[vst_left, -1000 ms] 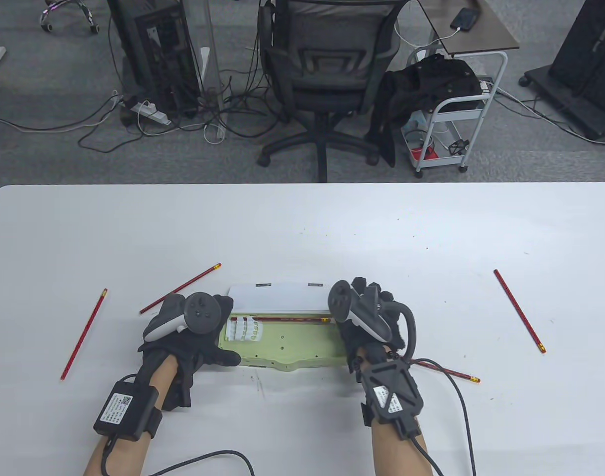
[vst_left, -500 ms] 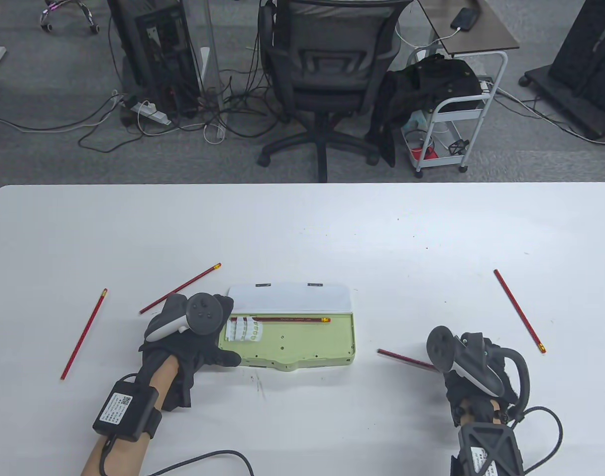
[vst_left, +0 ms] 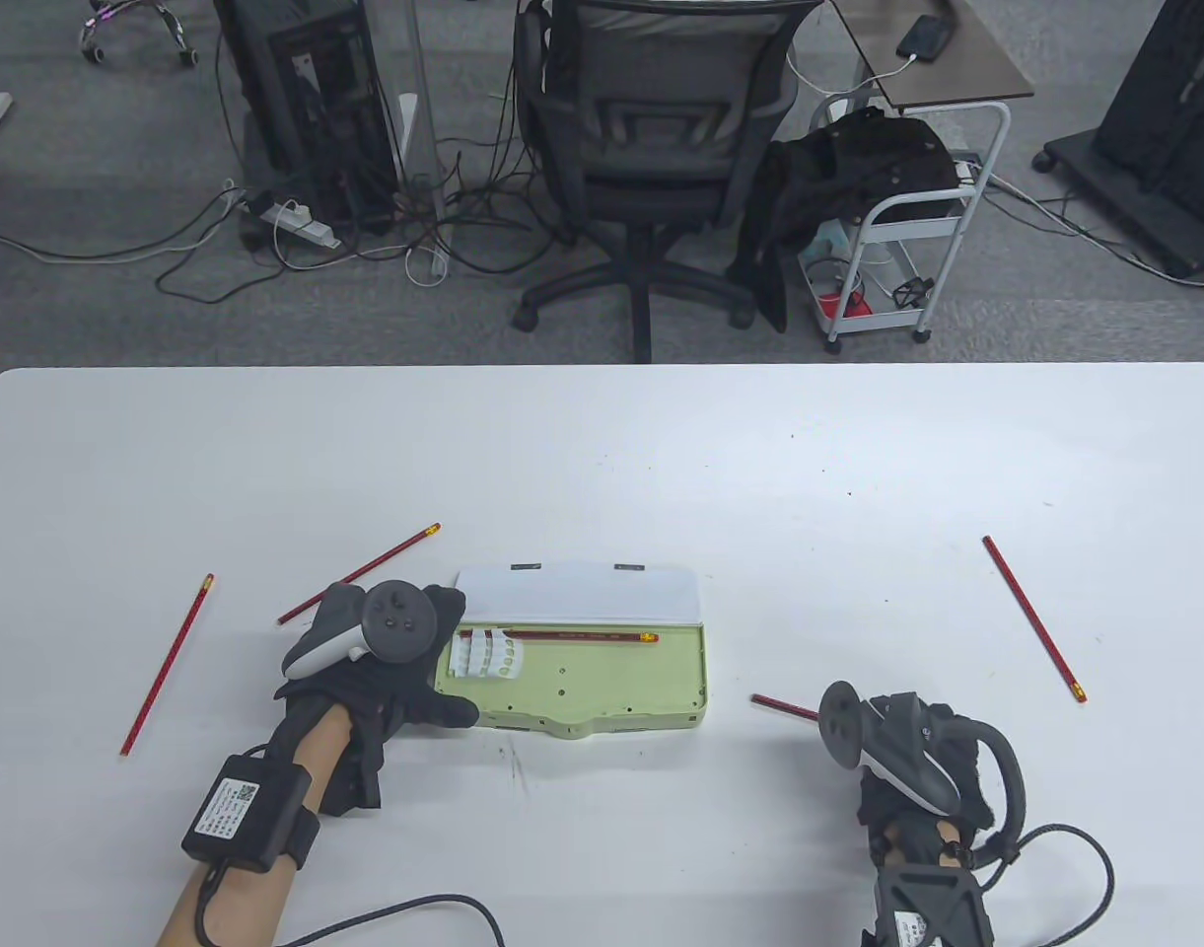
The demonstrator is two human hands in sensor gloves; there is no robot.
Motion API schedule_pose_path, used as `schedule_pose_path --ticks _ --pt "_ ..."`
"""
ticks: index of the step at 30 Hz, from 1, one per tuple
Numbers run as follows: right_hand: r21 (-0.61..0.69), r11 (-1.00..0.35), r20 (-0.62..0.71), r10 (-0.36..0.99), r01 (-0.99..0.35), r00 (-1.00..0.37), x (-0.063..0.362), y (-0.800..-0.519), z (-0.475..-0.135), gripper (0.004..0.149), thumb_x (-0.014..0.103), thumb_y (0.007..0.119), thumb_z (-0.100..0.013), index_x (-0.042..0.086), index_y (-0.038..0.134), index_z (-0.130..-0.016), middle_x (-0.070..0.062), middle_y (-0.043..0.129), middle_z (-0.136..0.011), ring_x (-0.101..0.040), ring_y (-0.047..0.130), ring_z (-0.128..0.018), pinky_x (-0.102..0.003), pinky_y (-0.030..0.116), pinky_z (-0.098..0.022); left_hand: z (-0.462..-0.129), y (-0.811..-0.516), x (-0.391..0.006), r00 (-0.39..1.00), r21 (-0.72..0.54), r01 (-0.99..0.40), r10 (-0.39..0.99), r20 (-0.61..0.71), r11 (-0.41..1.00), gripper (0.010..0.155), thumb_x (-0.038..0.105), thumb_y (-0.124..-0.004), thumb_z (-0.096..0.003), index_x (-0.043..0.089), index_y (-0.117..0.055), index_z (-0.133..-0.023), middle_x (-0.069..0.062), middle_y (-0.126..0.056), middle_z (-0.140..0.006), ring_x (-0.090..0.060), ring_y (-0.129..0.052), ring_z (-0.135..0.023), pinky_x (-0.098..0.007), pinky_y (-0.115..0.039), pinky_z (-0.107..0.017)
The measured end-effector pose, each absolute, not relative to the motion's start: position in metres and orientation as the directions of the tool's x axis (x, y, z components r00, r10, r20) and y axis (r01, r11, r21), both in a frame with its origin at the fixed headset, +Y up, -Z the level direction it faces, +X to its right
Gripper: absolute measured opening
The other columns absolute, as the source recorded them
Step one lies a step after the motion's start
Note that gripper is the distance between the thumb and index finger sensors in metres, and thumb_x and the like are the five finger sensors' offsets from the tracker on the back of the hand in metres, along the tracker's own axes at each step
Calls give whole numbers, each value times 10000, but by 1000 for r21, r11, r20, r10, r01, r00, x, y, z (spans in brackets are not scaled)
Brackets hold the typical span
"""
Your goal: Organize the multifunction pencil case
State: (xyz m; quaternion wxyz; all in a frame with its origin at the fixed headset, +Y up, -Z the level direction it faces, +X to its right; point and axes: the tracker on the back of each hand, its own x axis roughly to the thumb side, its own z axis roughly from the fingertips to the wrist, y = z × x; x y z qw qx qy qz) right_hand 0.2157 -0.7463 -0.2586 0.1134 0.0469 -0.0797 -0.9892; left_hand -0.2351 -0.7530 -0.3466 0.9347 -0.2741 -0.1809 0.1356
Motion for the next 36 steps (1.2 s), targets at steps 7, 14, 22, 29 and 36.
schedule_pose_path --ticks 7,14,22,29,36 --pt "104 -959 -52 -270 263 -962 210 -748 -259 463 295 840 -432 155 820 -873 -133 848 -900 -383 897 -813 -527 775 -652 -348 -754 -237 894 -572 -164 366 258 803 1195 654 -789 -289 176 -97 -1138 -165 -145 -1247 -494 -279 -1153 -787 -388 -717" --pt "73 -944 -29 -324 321 -946 202 -750 -261 421 283 850 -420 161 855 -823 -115 895 -848 -353 940 -777 -509 810 -640 -348 -753 -237 899 -566 -151 350 262 811 1193 657 -787 -289 178 -100 -1138 -162 -143 -1247 -493 -274 -1153 -788 -382 -717" --pt "58 -926 2 -373 372 -928 195 -753 -261 397 269 847 -426 150 860 -804 -120 915 -819 -344 959 -752 -507 826 -631 -346 -754 -237 900 -554 -150 345 265 819 1195 662 -780 -287 171 -102 -1139 -169 -147 -1245 -494 -280 -1151 -788 -389 -713" --pt "61 -928 3 -369 369 -929 194 -753 -261 399 277 838 -445 149 854 -822 -123 914 -819 -346 959 -750 -509 827 -629 -345 -755 -238 897 -557 -158 355 265 816 1196 661 -781 -289 170 -97 -1138 -167 -141 -1244 -498 -273 -1148 -789 -379 -716" --pt "96 -927 11 -363 363 -932 195 -752 -261 422 284 811 -467 126 828 -858 -144 896 -832 -368 938 -764 -532 805 -640 -345 -755 -238 897 -559 -157 354 265 814 1194 663 -778 -290 172 -94 -1136 -168 -142 -1244 -501 -270 -1147 -789 -377 -717"
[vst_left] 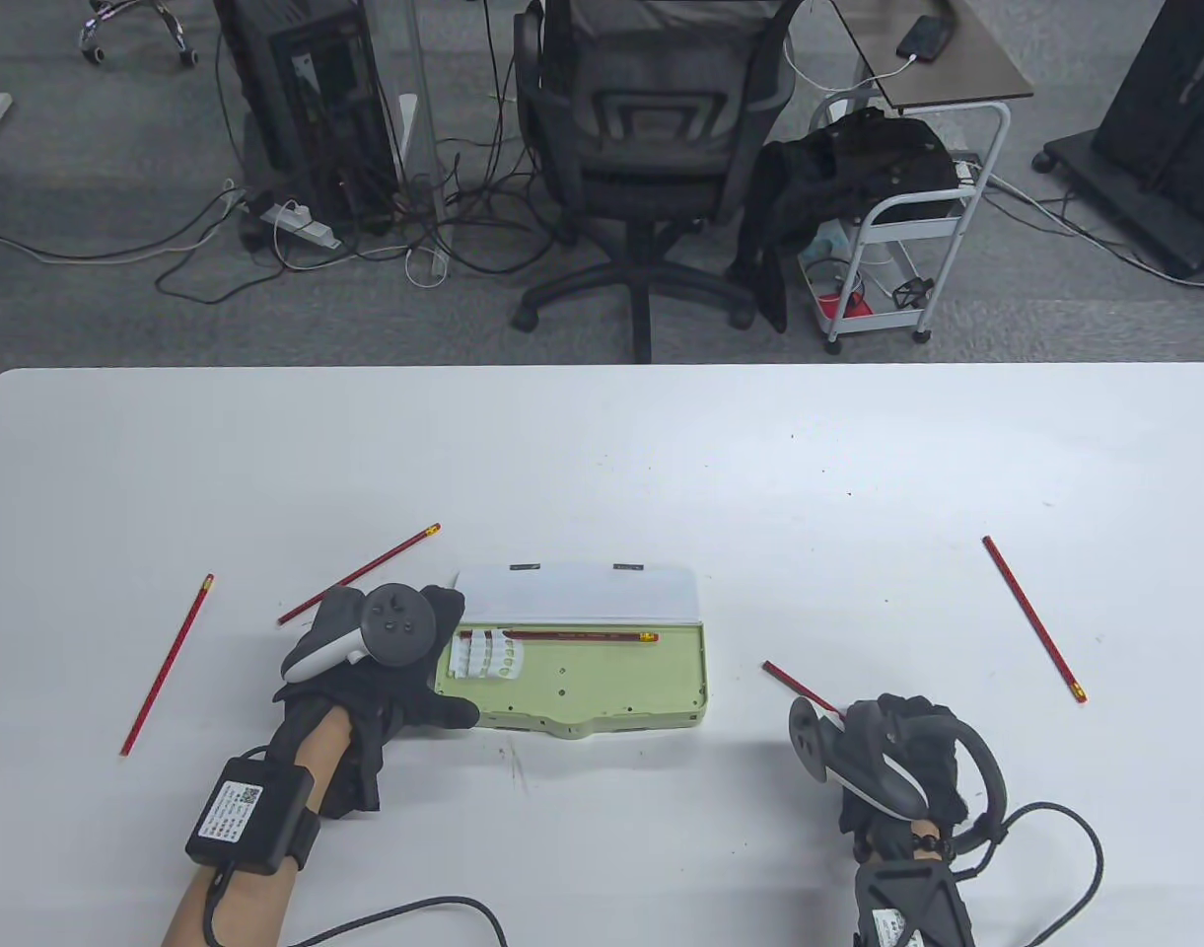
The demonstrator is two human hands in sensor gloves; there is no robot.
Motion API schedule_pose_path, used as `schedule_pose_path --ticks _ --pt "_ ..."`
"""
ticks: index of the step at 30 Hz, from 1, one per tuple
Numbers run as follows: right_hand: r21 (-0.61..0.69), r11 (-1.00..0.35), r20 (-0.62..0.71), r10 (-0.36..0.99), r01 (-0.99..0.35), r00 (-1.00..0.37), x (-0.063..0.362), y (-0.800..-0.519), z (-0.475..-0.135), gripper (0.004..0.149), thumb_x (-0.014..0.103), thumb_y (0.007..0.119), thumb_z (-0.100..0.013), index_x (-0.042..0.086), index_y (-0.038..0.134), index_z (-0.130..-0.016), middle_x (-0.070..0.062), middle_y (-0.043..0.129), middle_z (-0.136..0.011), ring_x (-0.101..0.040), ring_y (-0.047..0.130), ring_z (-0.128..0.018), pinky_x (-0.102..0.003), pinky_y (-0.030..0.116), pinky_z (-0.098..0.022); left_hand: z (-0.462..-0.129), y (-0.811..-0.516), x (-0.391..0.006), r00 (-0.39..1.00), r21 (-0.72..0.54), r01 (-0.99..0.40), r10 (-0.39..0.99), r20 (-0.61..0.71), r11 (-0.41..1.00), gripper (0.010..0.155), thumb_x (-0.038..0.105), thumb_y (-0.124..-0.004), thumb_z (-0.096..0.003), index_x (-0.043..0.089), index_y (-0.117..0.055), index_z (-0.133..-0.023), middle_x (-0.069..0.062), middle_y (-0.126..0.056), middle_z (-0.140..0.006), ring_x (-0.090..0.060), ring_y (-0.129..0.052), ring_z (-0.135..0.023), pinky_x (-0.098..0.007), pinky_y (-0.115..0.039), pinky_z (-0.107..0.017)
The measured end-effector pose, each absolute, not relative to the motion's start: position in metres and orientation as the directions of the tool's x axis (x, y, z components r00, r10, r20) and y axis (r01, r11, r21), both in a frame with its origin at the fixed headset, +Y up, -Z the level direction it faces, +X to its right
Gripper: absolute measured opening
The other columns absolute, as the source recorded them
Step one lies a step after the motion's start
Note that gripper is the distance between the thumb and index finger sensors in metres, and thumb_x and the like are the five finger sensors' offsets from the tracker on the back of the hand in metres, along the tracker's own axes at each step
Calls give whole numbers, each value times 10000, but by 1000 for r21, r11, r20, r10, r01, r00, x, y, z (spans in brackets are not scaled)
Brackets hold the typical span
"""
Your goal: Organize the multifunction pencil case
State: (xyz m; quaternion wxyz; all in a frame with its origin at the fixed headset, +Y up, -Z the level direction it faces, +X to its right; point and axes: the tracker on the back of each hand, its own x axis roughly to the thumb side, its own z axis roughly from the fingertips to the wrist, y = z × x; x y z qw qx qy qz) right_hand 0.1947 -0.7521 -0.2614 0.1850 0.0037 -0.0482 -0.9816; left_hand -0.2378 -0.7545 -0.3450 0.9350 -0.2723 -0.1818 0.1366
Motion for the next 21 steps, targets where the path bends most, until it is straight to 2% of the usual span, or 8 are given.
schedule_pose_path --ticks 13,21 --pt "125 -928 -3 -353 350 -936 195 -754 -261 440 280 735 -499 96 756 -898 -174 846 -854 -396 897 -771 -573 768 -642 -345 -754 -238 899 -561 -151 349 265 814 1191 662 -775 -294 173 -90 -1136 -167 -136 -1244 -504 -262 -1146 -790 -373 -717" --pt "31 -954 -38 -301 300 -953 188 -743 -259 426 253 681 -510 125 670 -916 -178 860 -842 -417 930 -748 -596 798 -599 -345 -754 -237 899 -561 -148 347 266 814 1191 661 -775 -294 171 -89 -1136 -167 -137 -1244 -508 -266 -1145 -790 -374 -716"
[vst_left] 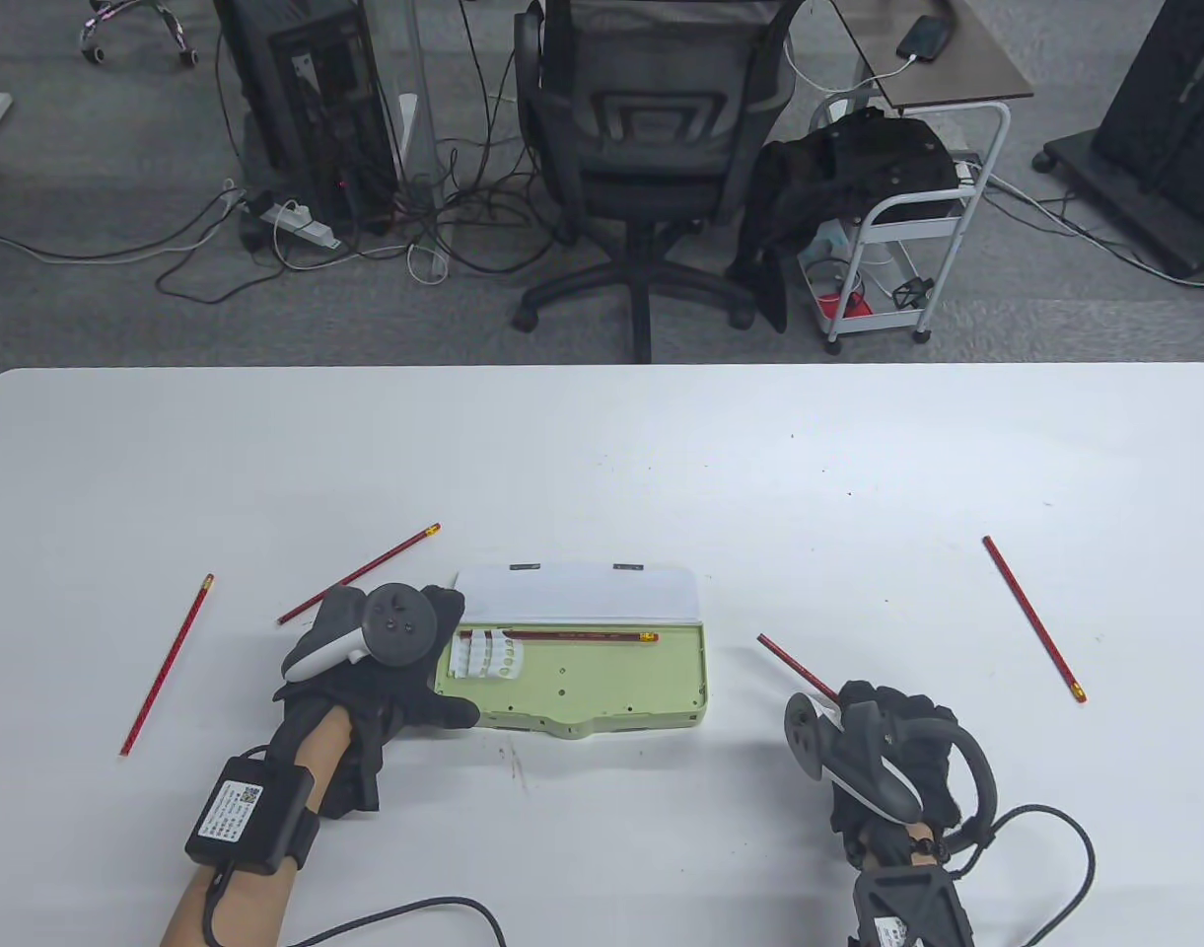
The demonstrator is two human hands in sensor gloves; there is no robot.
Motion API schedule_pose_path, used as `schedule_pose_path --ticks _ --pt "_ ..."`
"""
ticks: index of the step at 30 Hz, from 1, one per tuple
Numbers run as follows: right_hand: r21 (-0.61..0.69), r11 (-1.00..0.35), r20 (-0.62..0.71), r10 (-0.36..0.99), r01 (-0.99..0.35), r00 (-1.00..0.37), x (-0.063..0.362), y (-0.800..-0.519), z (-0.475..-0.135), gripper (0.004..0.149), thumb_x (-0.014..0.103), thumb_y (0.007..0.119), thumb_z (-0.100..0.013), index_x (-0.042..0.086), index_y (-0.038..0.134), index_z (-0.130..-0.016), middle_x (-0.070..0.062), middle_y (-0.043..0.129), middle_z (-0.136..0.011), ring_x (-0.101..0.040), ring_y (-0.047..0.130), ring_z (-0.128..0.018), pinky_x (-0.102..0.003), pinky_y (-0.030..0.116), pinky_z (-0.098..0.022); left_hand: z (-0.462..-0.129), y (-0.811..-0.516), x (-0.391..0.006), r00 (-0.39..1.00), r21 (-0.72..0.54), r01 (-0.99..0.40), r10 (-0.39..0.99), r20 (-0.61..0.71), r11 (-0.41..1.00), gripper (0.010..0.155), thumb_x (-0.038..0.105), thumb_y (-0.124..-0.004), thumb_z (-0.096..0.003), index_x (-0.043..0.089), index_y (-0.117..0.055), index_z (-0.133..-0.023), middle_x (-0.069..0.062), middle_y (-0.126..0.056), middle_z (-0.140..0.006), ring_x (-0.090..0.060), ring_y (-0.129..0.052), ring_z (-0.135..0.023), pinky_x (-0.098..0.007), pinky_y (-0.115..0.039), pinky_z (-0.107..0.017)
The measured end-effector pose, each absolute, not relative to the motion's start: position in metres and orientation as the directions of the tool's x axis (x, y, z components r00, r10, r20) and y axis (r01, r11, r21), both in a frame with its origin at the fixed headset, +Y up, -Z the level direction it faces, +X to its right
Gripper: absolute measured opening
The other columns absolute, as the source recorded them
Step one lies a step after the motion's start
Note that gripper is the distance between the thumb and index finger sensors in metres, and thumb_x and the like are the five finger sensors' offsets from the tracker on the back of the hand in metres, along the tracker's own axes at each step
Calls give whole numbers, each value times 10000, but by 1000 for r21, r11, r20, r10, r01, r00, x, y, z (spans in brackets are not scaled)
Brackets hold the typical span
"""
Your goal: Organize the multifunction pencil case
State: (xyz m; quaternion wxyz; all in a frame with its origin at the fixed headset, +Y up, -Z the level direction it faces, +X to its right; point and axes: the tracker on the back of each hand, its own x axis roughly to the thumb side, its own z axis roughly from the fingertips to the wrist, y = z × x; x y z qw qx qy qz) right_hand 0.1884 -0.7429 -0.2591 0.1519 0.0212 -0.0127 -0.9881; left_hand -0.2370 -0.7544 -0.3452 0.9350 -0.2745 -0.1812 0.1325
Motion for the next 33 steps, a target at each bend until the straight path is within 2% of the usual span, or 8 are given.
schedule_pose_path --ticks 10,17,24,33 --pt "-80 -986 -45 -142 145 -989 192 -729 -254 436 215 654 -491 154 649 -923 -178 799 -853 -415 858 -752 -623 725 -629 -346 -754 -236 899 -564 -149 349 264 812 1192 661 -778 -290 175 -92 -1135 -164 -137 -1244 -509 -265 -1146 -792 -372 -716" --pt "-159 -986 1 -48 47 -999 187 -713 -252 436 211 660 -482 170 670 -916 -178 797 -854 -415 853 -752 -628 717 -634 -346 -752 -233 909 -551 -113 310 278 827 1192 661 -773 -283 168 -105 -1139 -165 -146 -1246 -505 -270 -1149 -790 -377 -716" --pt "-167 -985 78 -61 47 -995 168 -702 -257 436 219 675 -486 164 687 -918 -171 809 -850 -410 859 -751 -624 721 -636 -345 -752 -233 911 -549 -108 304 280 829 1196 662 -771 -279 167 -104 -1140 -166 -150 -1248 -504 -274 -1151 -789 -379 -717" --pt "-135 -985 222 -131 103 -966 102 -694 -288 435 227 688 -487 168 697 -917 -162 808 -857 -410 853 -764 -625 712 -647 -344 -752 -234 906 -549 -123 319 277 827 1197 662 -774 -277 168 -108 -1141 -166 -161 -1250 -502 -284 -1153 -791 -383 -716"
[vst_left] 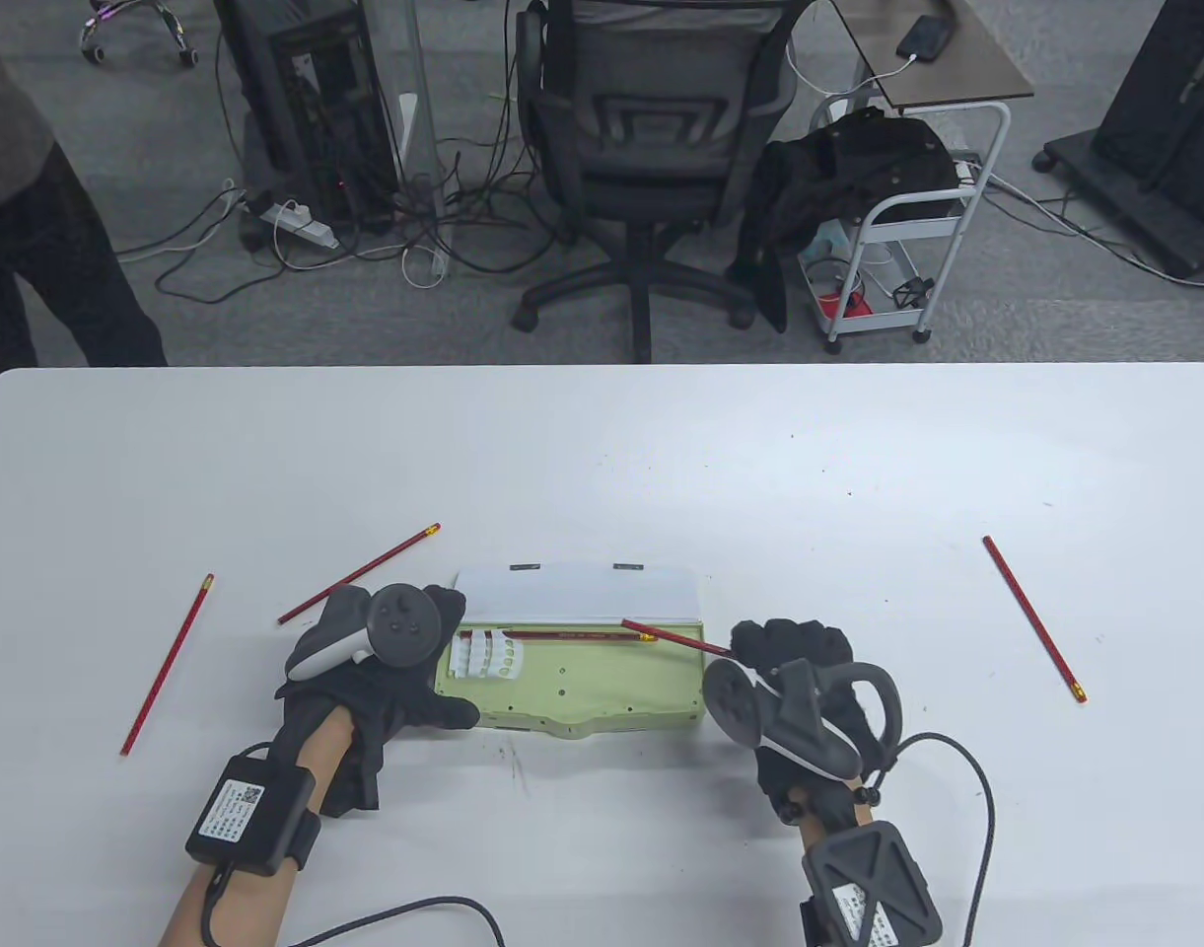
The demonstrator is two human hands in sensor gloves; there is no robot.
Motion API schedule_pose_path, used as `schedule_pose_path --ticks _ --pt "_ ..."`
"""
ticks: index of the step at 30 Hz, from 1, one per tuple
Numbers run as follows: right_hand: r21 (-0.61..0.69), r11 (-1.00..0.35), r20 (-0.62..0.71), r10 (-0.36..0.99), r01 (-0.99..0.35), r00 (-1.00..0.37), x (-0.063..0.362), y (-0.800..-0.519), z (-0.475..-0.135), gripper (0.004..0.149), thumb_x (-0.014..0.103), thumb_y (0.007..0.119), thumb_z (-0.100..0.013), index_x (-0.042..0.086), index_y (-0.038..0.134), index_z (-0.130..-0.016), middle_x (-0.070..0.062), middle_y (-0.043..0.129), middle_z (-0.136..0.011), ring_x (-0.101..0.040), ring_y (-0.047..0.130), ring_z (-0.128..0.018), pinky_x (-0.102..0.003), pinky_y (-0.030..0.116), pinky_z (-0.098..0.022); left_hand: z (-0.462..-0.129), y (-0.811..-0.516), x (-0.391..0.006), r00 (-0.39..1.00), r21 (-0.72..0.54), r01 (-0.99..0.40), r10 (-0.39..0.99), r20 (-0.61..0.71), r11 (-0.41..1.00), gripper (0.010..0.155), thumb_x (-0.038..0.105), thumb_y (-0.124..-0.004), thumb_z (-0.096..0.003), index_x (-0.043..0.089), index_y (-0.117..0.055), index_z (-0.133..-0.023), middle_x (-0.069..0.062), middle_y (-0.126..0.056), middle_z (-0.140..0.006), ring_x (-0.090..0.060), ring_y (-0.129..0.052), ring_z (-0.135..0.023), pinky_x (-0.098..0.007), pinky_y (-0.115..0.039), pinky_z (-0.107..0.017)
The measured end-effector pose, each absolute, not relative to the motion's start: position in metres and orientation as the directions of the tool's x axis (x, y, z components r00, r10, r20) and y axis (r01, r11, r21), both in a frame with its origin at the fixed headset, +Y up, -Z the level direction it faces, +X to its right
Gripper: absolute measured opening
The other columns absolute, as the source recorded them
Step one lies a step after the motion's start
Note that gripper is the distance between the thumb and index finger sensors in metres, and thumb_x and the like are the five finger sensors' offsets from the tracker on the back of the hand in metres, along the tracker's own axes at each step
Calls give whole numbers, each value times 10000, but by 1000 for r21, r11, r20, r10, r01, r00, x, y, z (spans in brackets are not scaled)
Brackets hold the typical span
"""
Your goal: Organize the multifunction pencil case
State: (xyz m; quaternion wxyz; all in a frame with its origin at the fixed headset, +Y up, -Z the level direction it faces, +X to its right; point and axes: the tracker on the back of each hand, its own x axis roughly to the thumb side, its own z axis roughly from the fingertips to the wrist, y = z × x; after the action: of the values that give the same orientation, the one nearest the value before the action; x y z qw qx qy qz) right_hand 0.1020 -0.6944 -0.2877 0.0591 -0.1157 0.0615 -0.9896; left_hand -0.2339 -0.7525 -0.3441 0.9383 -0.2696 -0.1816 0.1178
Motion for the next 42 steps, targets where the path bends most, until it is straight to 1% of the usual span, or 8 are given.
schedule_pose_path --ticks 4,8,11,14,27,37,42 --pt "-113 -985 292 -157 129 -943 72 -697 -301 433 228 692 -484 175 701 -913 -160 802 -862 -411 848 -771 -625 709 -652 -344 -752 -234 906 -548 -122 319 279 828 1199 663 -774 -275 168 -111 -1142 -165 -168 -1252 -500 -289 -1154 -790 -384 -717" --pt "-79 -986 324 -165 147 -932 52 -702 -311 431 230 696 -483 180 705 -911 -157 801 -864 -411 847 -772 -624 709 -652 -345 -752 -234 906 -551 -124 321 277 825 1199 663 -778 -274 170 -113 -1143 -160 -169 -1254 -501 -285 -1155 -792 -382 -717" --pt "-76 -980 343 -197 182 -918 40 -707 -315 429 235 702 -482 184 710 -908 -153 801 -865 -407 848 -772 -621 712 -651 -345 -752 -234 908 -550 -117 313 277 827 1200 662 -777 -274 168 -115 -1144 -163 -169 -1254 -501 -286 -1155 -791 -381 -718" --pt "-68 -980 359 -198 186 -912 31 -711 -317 426 237 707 -483 185 714 -906 -153 801 -865 -409 848 -771 -621 711 -651 -345 -752 -234 909 -550 -115 311 277 827 1198 662 -777 -274 169 -115 -1144 -162 -170 -1255 -501 -287 -1155 -792 -381 -718" --pt "-95 -968 398 -250 231 -883 11 -720 -322 420 244 715 -482 200 719 -900 -143 807 -860 -402 853 -767 -614 718 -648 -346 -751 -234 910 -550 -115 309 275 827 1199 663 -778 -273 170 -118 -1144 -161 -174 -1255 -499 -287 -1156 -791 -380 -719" --pt "-133 -973 402 -225 187 -888 3 -719 -325 410 294 772 -473 208 761 -873 -114 841 -842 -382 875 -758 -590 734 -641 -346 -751 -234 909 -550 -117 312 276 827 1200 662 -779 -272 170 -117 -1144 -161 -175 -1255 -499 -289 -1156 -792 -381 -718" --pt "-135 -981 395 -181 138 -901 8 -714 -324 443 327 773 -472 192 754 -893 -118 840 -867 -388 875 -779 -584 739 -639 -346 -751 -234 907 -552 -120 317 277 825 1200 661 -781 -273 169 -118 -1144 -162 -171 -1255 -501 -289 -1156 -792 -381 -717"
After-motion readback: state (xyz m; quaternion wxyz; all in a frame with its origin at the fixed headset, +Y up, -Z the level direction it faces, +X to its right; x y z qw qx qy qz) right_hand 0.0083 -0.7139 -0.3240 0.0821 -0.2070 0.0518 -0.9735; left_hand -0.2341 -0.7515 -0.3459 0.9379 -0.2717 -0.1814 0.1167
